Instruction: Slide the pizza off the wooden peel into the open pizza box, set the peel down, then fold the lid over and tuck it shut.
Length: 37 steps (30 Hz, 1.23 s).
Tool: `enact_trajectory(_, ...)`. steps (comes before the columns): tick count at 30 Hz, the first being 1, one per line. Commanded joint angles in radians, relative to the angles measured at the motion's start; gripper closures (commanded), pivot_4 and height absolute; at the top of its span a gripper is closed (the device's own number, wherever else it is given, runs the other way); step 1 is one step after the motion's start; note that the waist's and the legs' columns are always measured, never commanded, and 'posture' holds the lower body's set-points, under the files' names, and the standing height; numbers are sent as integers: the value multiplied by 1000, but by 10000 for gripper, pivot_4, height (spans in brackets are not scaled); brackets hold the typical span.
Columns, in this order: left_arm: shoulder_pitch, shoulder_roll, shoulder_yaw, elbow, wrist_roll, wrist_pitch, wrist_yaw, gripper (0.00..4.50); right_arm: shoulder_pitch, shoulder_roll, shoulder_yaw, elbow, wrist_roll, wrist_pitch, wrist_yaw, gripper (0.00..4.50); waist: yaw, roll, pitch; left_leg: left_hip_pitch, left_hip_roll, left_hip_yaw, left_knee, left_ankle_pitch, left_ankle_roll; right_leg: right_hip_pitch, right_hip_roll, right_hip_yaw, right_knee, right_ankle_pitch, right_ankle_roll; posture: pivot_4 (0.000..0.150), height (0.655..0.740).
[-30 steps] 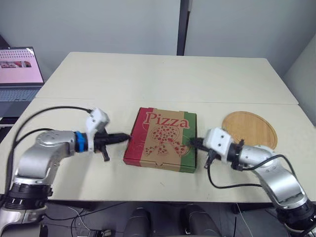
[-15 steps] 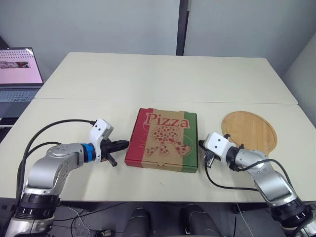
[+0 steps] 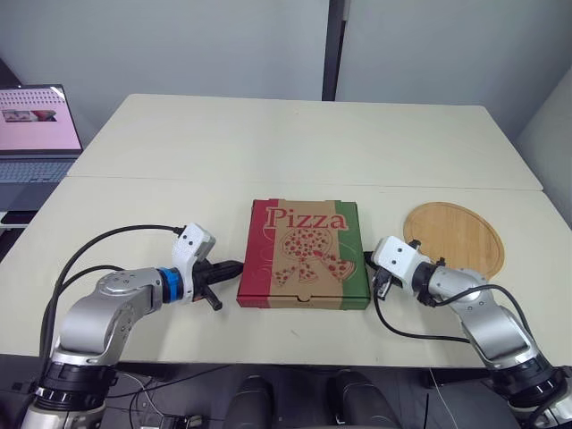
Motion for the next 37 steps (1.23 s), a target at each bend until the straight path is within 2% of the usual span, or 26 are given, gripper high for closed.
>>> enact_trajectory(1,-35,-15,-14,-10,-12,-22,-6,45000,-9,6,2,-60,13,-18,21,44750,0,0,0,0,0,0,0,0,0,0,0,0,0,0,0,1500,7344)
enact_trajectory(5,-56,-17,-23,9,4,-44,-4,45000,-7,1,-2,-60,11,-17,25,44750,0,0,0,0,0,0,0,0,0,0,0,0,0,0,0,1500,7344)
enact_trajectory(10,-35,62,41,48,26,-95,-39,45000,21,-56,-86,-96,42,19,46,44750,0,0,0,0,0,0,0,0,0,0,0,0,0,0,0,1500,7344)
enact_trajectory(15,49,268,178,122,54,-198,-161,45000,82,-176,-319,-132,186,47,154,44750,-4,1,1,0,1,0,-1,0,0,-1,0,0,-1,0,0,1500,7344)
enact_trajectory(17,96,343,221,155,58,-196,-195,45000,101,-243,-399,-99,227,23,209,44750,-4,1,1,0,1,0,-2,0,0,-1,0,0,-1,-1,-1,1500,7344)
enact_trajectory(20,157,399,335,207,30,-207,-255,45000,131,-352,-508,-7,241,-49,293,44750,-2,2,2,1,2,2,-1,0,0,0,-1,0,-1,-1,-1,1500,7344)
enact_trajectory(23,208,416,406,251,61,-240,-247,45000,163,-445,-584,108,251,-102,374,44750,-1,2,2,1,2,3,-2,0,0,0,-2,0,-1,-5,-8,1500,7344)
enact_trajectory(28,219,419,394,322,123,-330,-233,45000,219,-539,-647,296,245,-191,460,44750,1,1,2,2,2,4,-2,0,0,0,-4,0,-1,-6,-8,1500,7344)
enact_trajectory(35,116,393,318,363,129,-345,-224,45000,204,-559,-634,398,244,-247,468,44750,-1,2,2,3,2,7,-2,0,0,0,-4,2,0,-6,-7,1500,7344)
enact_trajectory(37,90,395,296,373,132,-333,-222,45000,193,-557,-623,399,243,-247,462,44750,-2,2,2,3,2,7,-2,0,0,0,-4,2,0,-2,-1,1500,7344)
